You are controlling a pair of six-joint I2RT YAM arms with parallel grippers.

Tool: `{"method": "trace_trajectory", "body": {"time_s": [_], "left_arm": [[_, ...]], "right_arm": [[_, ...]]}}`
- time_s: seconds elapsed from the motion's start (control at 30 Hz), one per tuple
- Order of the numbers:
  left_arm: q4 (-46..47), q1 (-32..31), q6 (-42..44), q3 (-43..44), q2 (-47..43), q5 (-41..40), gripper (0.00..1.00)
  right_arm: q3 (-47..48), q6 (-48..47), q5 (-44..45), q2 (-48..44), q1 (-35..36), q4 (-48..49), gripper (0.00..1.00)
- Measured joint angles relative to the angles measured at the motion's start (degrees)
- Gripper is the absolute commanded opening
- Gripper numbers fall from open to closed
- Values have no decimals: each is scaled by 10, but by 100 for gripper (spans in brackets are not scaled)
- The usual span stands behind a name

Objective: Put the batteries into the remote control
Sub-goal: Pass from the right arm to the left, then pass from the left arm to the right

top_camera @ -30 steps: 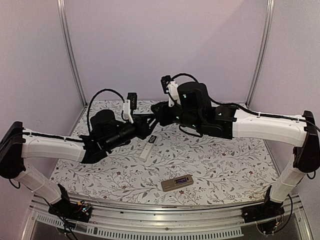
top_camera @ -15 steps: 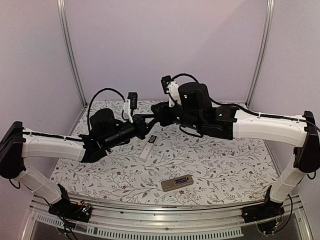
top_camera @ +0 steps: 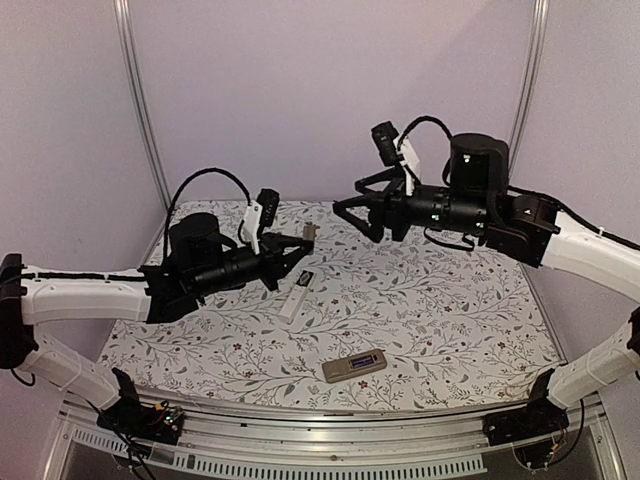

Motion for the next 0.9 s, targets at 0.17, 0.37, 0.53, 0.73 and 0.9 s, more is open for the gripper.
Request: {"method": "trace_trajectory", "body": {"time_s": [0.17,0.37,0.53,0.73,0.9], "left_arm": [[-95,0,97,8,-38,71,0],[-186,-1,185,19,-70,172,0],[-236,-2,224,35,-78,216,0],[-267,-3,246,49,-75,240,0],[-292,-3,252,50,-72,247,0]], "right_arm": [[20,-99,-184,-66,-64,-90,57],[77,-191,-305,0,-57,-212,54],[77,-234,-342,45,-45,-257,56],[80,-260,-354,71,-15,-258,46],[90,-258,-352,96,-12,-254,40]]}}
